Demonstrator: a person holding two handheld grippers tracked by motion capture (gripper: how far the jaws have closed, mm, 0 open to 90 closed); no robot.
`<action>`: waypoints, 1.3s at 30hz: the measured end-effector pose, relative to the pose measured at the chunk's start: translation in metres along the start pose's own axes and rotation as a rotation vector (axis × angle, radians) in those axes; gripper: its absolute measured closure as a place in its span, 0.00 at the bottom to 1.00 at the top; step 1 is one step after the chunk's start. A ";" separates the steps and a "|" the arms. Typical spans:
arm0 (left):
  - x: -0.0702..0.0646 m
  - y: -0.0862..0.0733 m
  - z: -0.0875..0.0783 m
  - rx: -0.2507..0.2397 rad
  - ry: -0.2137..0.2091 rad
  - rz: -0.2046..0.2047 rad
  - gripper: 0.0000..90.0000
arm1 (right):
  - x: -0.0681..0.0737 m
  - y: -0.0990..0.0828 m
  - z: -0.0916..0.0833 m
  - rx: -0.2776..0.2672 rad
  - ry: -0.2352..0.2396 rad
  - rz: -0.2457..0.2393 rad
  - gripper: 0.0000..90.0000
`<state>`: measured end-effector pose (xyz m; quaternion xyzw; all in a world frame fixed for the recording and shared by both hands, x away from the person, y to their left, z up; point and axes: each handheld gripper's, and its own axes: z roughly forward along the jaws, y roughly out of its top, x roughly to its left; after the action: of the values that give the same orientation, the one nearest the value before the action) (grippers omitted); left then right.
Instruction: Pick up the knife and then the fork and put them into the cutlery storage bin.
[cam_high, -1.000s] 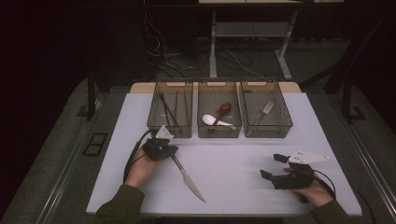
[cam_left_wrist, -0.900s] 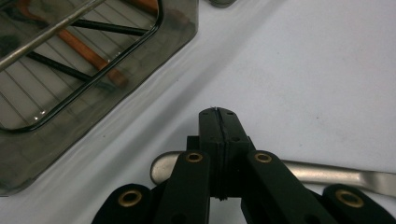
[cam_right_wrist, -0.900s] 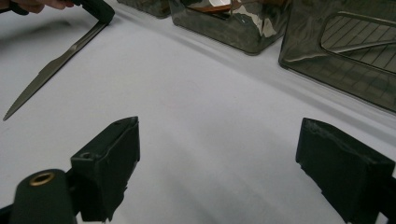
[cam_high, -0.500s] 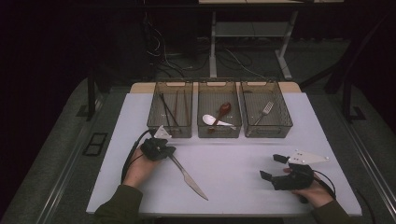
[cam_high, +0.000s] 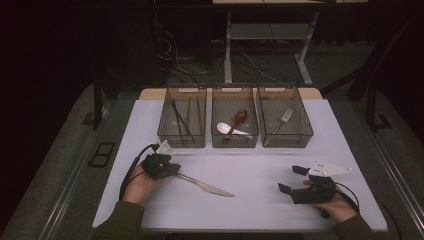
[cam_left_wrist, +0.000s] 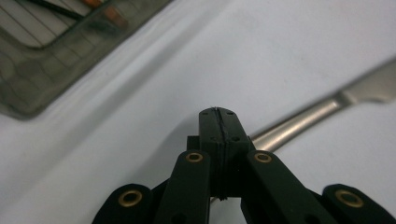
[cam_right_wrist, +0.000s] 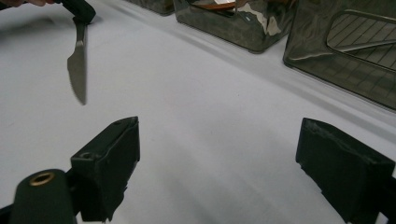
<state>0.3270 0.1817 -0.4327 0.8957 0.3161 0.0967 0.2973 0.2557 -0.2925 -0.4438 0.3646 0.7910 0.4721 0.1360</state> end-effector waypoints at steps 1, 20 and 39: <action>-0.001 -0.002 -0.002 0.000 -0.005 -0.005 0.99 | 0.000 0.000 0.000 0.002 0.002 0.001 0.15; -0.028 -0.025 -0.024 -0.015 -0.096 -0.019 0.99 | 0.000 0.000 0.002 0.018 0.014 0.007 0.15; -0.026 0.006 0.001 -0.095 -0.231 0.107 0.71 | 0.000 0.005 -0.001 0.075 0.110 0.013 0.15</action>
<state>0.3098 0.1617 -0.4297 0.9013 0.2266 0.0238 0.3684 0.2573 -0.2923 -0.4393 0.3480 0.8121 0.4623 0.0754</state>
